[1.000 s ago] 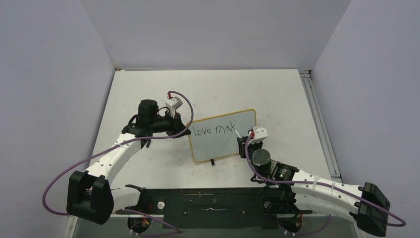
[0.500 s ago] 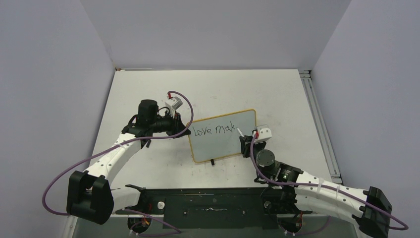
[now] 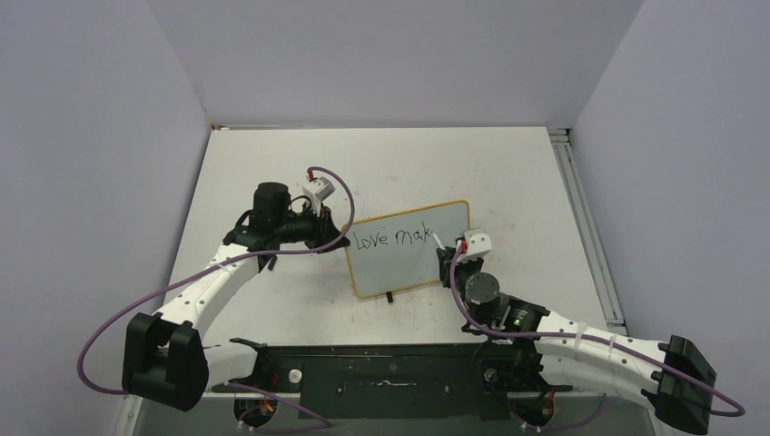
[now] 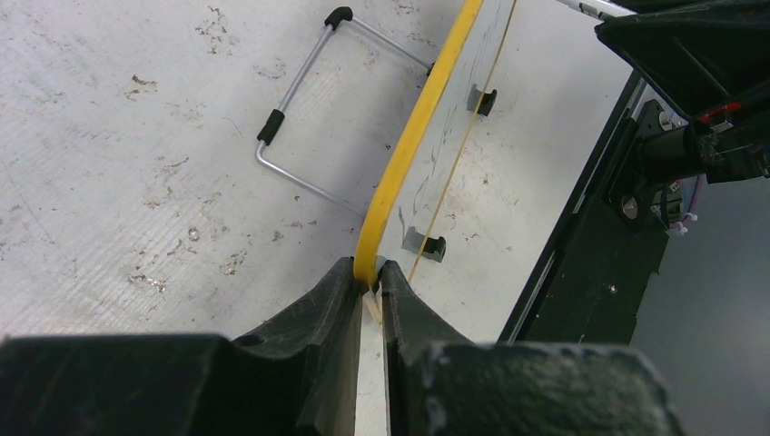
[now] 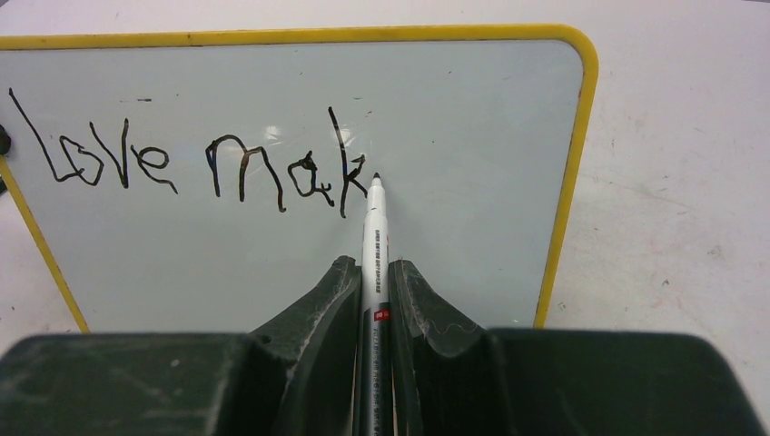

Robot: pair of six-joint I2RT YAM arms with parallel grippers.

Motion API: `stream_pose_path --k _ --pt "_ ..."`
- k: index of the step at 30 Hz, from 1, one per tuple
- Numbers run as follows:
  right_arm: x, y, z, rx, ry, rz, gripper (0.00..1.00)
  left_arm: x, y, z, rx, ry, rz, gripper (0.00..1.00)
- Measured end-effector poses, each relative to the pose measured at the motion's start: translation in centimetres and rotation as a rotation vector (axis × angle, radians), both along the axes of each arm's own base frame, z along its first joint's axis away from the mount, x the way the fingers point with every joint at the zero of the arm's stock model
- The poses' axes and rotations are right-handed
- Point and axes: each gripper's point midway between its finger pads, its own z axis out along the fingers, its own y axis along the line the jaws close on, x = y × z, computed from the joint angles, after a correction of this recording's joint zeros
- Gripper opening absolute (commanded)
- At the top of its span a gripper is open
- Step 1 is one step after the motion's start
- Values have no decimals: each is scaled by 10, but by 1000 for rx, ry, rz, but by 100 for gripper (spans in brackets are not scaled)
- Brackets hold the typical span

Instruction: Write a sentence on the whiteboard

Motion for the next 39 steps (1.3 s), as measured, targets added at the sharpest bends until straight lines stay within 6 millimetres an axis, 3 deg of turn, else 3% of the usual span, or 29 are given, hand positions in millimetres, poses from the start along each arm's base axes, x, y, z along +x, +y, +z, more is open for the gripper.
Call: stream_pose_path --k 39 --pt "6 -9 -2 -50 -15 -41 5 0 0 0 0 0 0 0"
